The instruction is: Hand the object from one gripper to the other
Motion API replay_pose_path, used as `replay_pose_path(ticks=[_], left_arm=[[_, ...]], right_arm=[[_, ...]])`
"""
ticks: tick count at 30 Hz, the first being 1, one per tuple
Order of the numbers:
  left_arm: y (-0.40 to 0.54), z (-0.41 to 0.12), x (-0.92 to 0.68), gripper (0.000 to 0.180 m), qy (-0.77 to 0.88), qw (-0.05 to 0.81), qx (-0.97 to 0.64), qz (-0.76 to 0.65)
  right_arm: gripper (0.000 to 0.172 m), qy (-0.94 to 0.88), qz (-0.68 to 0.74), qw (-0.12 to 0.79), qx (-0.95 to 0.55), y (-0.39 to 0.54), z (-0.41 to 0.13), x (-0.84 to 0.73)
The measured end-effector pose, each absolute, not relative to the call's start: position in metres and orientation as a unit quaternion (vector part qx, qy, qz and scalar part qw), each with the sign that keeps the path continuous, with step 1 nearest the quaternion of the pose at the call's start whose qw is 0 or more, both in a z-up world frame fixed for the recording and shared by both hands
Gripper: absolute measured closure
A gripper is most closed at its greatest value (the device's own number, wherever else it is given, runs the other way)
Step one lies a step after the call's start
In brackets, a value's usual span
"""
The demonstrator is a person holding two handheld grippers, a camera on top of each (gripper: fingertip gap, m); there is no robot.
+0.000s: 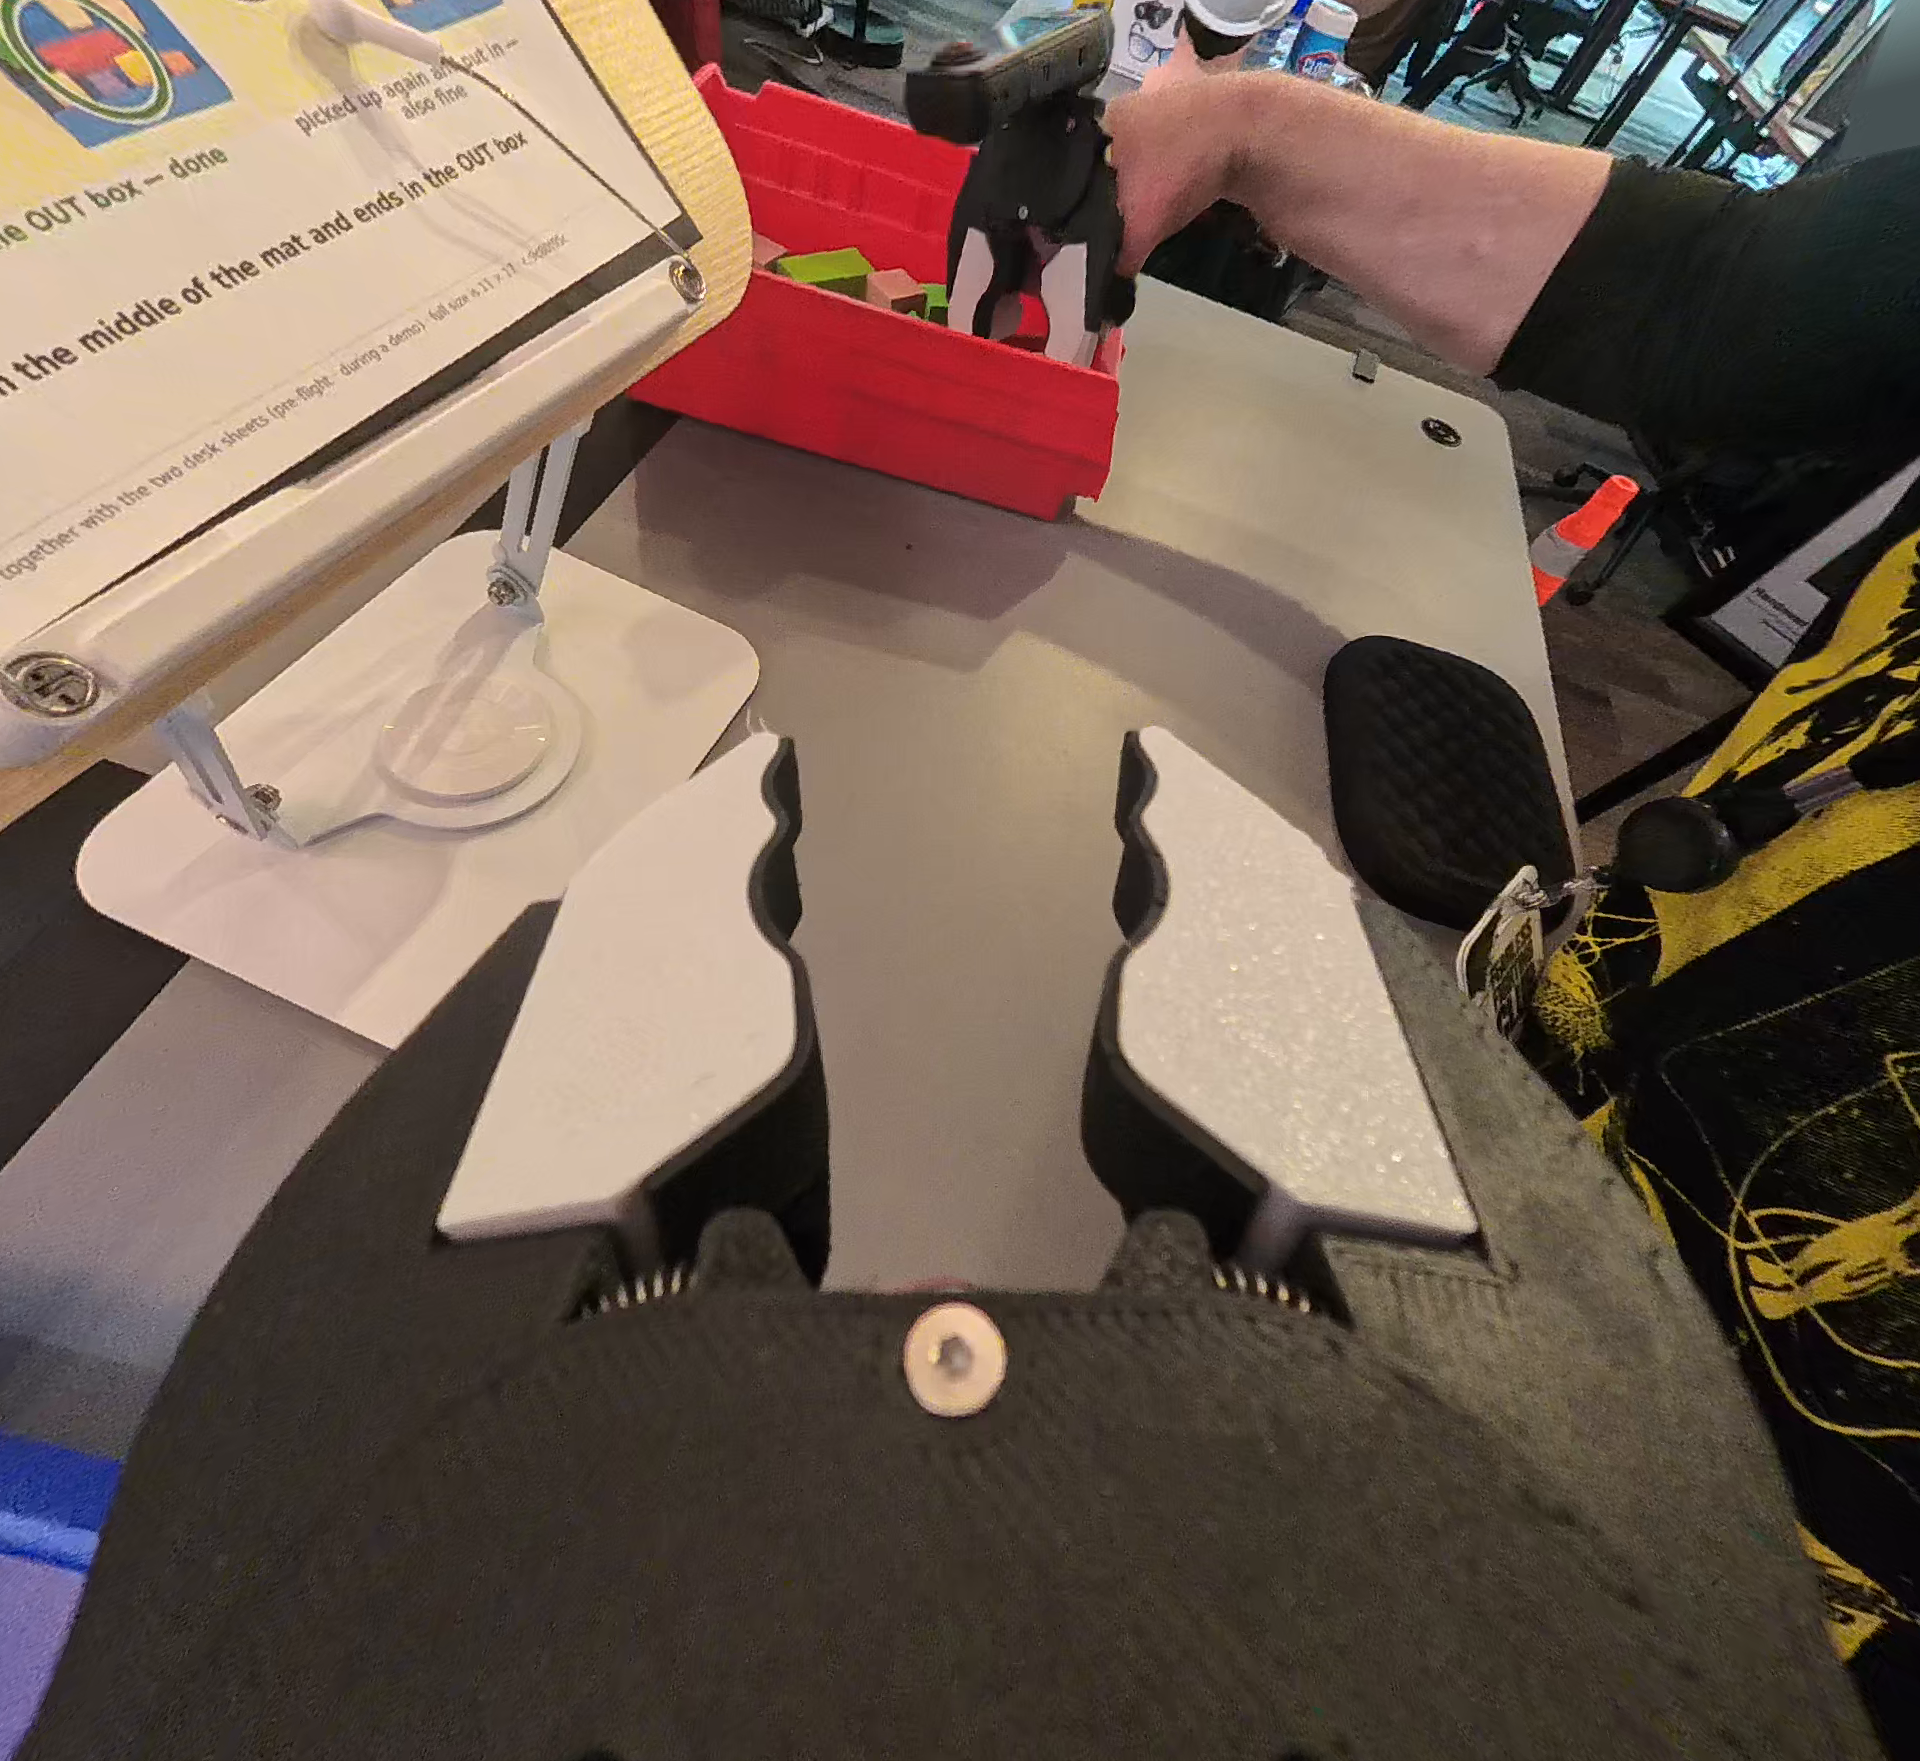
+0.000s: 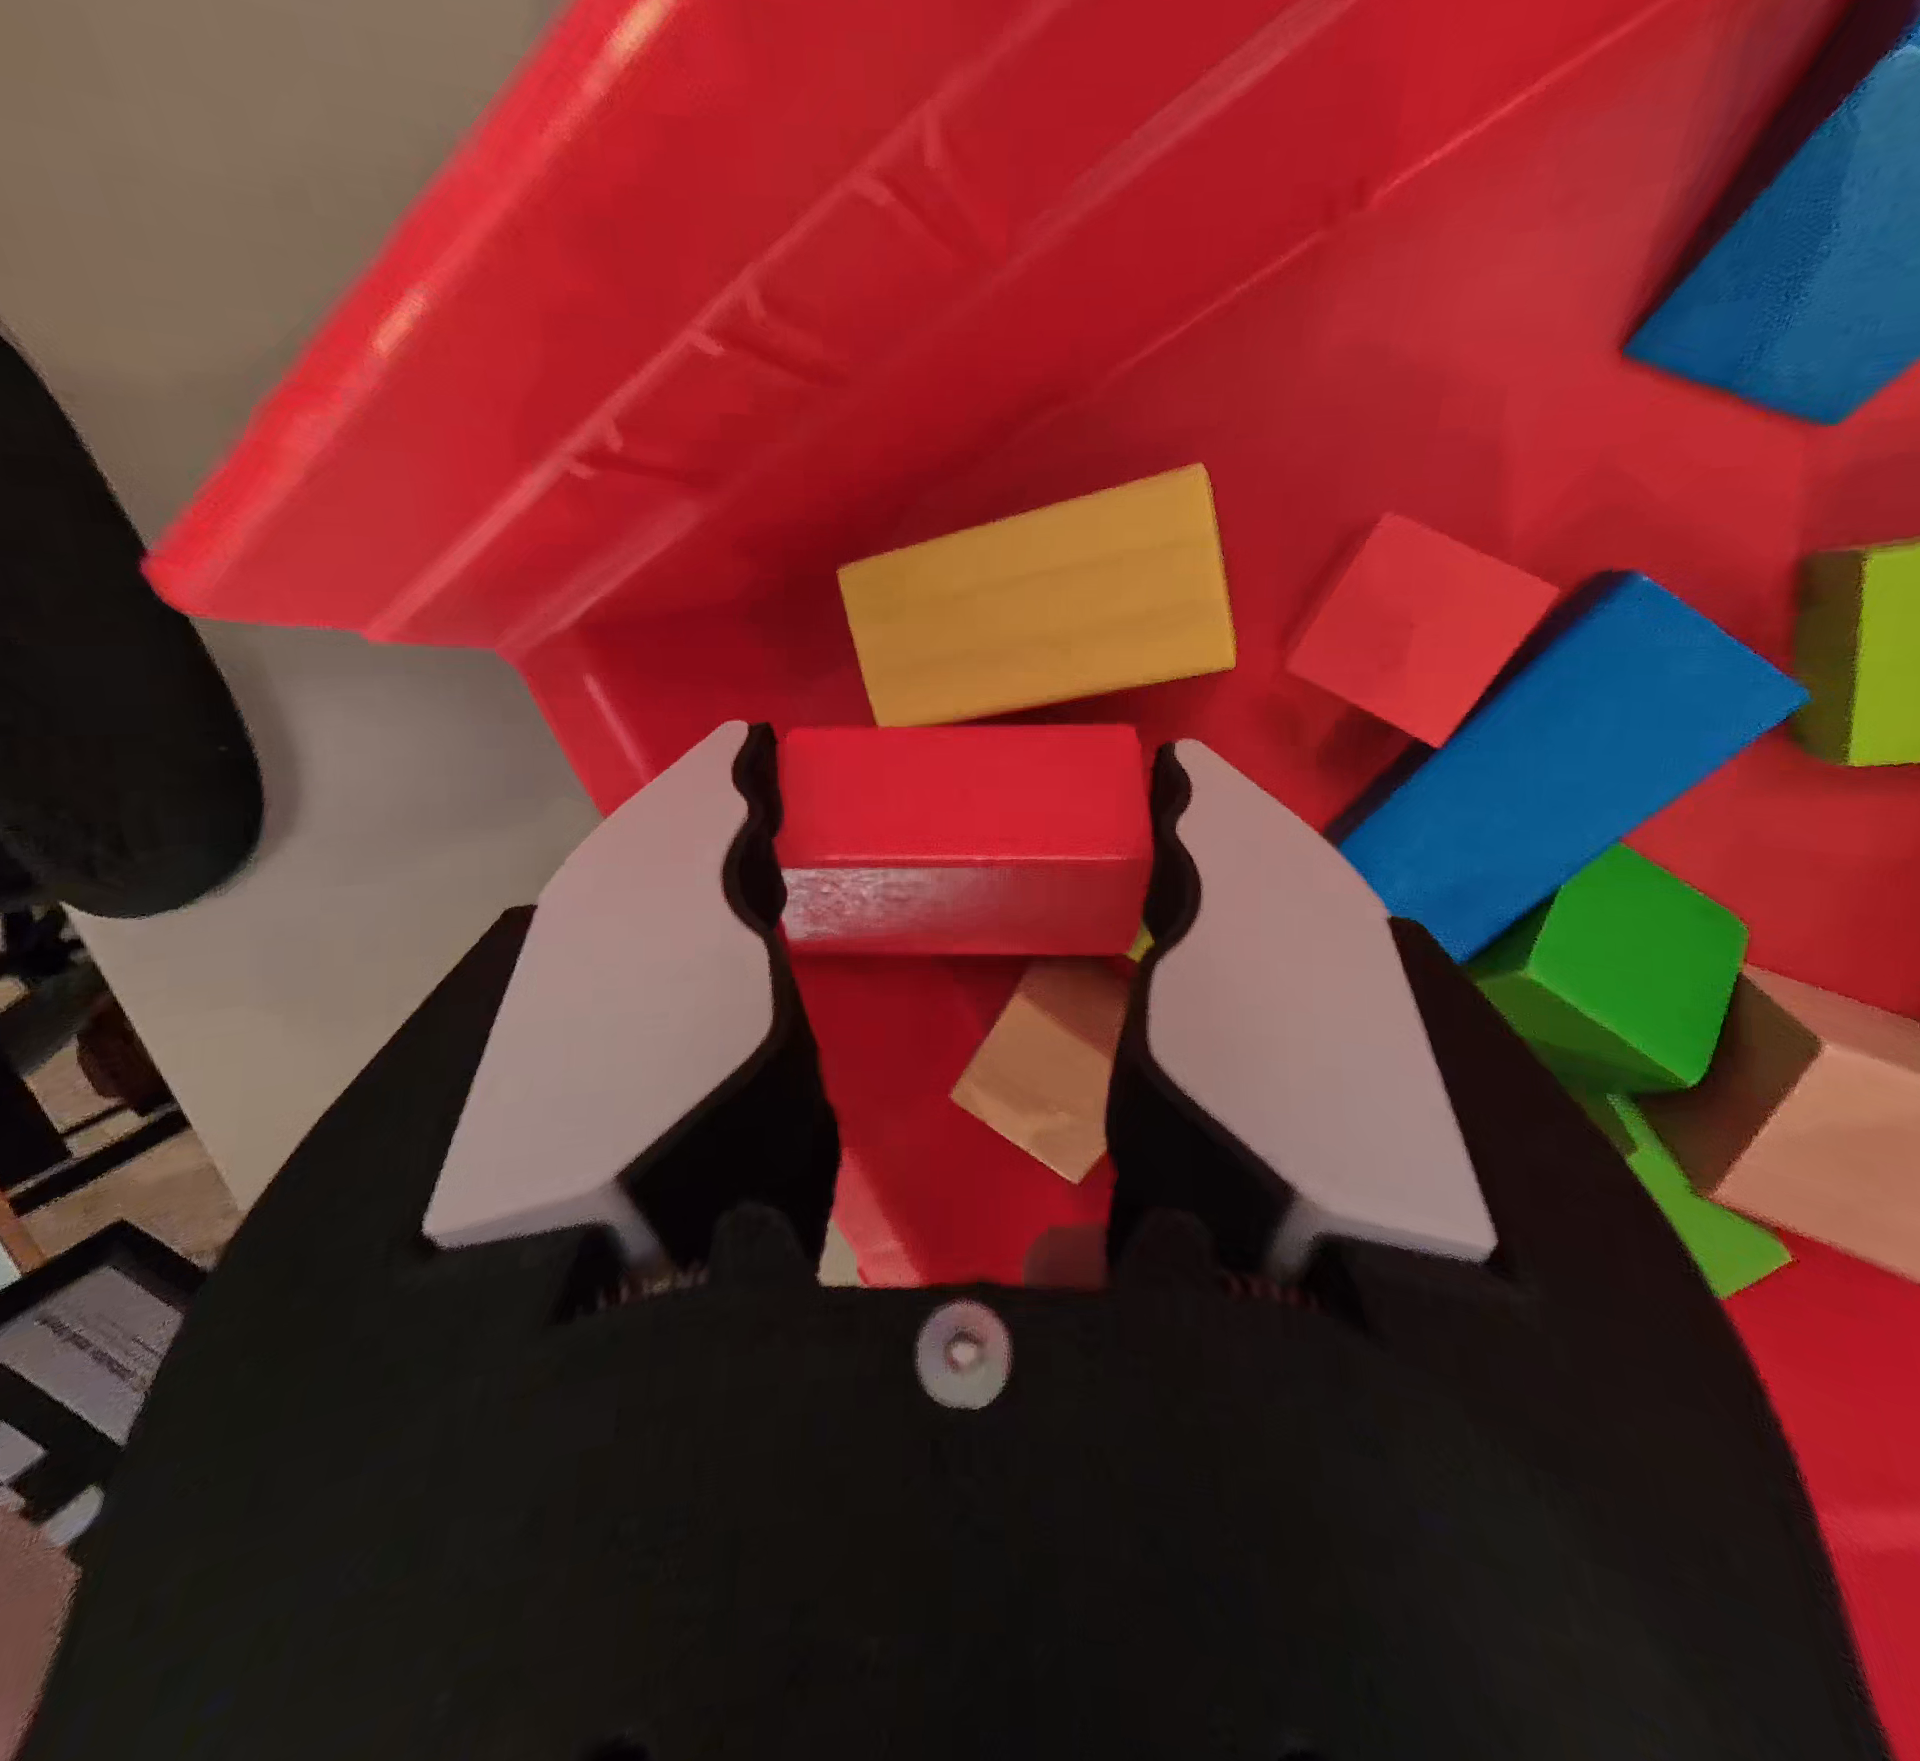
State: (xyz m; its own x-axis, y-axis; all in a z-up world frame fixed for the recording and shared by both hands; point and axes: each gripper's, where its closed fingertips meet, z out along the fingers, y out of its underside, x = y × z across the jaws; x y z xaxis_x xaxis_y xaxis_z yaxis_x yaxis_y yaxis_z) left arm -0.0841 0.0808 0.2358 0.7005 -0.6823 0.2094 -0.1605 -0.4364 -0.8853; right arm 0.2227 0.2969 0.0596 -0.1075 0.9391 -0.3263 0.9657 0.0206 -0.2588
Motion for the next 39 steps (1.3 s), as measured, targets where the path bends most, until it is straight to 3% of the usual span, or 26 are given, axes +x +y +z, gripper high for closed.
replay_pose_path(ticks=[7, 15, 20, 24, 27, 30, 33, 37, 39], left_arm=[[0.082, 0.23, -0.086, 0.121, 0.248, 0.452, -0.813, -0.272], [0.081, 0.225, -0.077, 0.12, 0.246, 0.438, -0.826, -0.255], [0.081, 0.226, -0.077, 0.114, 0.245, 0.435, -0.832, -0.24], [0.082, 0.23, -0.123, 0.107, 0.194, 0.451, -0.851, -0.186], [0.078, 0.219, -0.203, 0.098, 0.119, 0.448, -0.884, -0.063], [0.056, 0.187, -0.284, 0.075, 0.034, 0.396, -0.917, 0.025], [0.023, 0.151, -0.349, 0.06, -0.067, 0.34, -0.935, 0.069], [-0.013, 0.13, -0.406, 0.061, -0.192, 0.346, -0.914, 0.091], [-0.023, 0.113, -0.414, 0.063, -0.213, 0.319, -0.921, 0.073]], right_arm=[[0.105, 0.73, -0.196, -0.004, 0.655, 0.307, 0.054, 0.221], [0.11, 0.782, -0.086, 0.011, 0.617, 0.306, 0.045, 0.221], [0.093, 0.762, -0.107, 0.016, 0.639, 0.302, 0.052, 0.219], [0.085, 0.711, -0.145, -0.076, 0.683, 0.312, 0.094, 0.223], [0.086, 0.623, -0.126, -0.188, 0.748, 0.345, 0.131, 0.25], [0.087, 0.497, -0.078, -0.269, 0.821, 0.382, 0.145, 0.304], [0.08, 0.407, -0.057, -0.285, 0.866, 0.395, 0.135, 0.349], [0.093, 0.368, -0.079, -0.219, 0.9, 0.387, 0.093, 0.369], [0.116, 0.348, -0.149, -0.211, 0.901, 0.38, 0.085, 0.355]])
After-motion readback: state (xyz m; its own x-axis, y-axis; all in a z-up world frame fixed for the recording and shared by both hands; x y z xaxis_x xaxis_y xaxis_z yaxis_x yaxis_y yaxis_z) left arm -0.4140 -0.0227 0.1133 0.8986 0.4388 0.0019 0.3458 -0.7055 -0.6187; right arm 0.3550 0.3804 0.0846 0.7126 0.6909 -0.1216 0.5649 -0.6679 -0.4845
